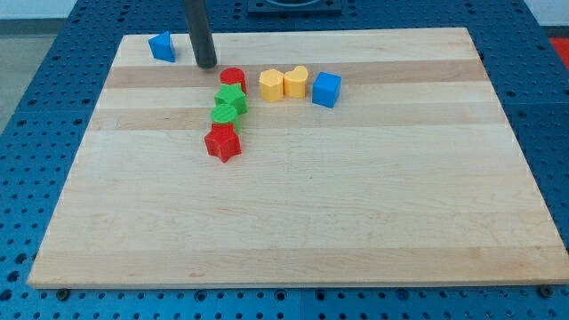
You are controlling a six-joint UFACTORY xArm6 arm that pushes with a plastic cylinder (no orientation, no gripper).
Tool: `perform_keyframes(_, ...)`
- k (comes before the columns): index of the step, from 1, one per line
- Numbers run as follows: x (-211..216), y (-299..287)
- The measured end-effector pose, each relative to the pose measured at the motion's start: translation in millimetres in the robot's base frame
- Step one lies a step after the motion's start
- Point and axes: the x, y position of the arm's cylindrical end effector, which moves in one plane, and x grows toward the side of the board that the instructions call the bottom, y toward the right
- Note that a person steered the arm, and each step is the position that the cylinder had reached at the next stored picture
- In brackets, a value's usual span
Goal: Move the red star bottom right to the yellow heart
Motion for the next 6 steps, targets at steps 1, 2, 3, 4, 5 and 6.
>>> perform_keyframes(1,50.9,-2.7)
perform_keyframes(2,99.8,-4.0)
perform_keyframes(3,142.4,-4.1)
perform_keyframes(4,172.2,7.8)
perform_keyframes(5,175.7,35.3)
perform_keyframes(6,169.4,51.5)
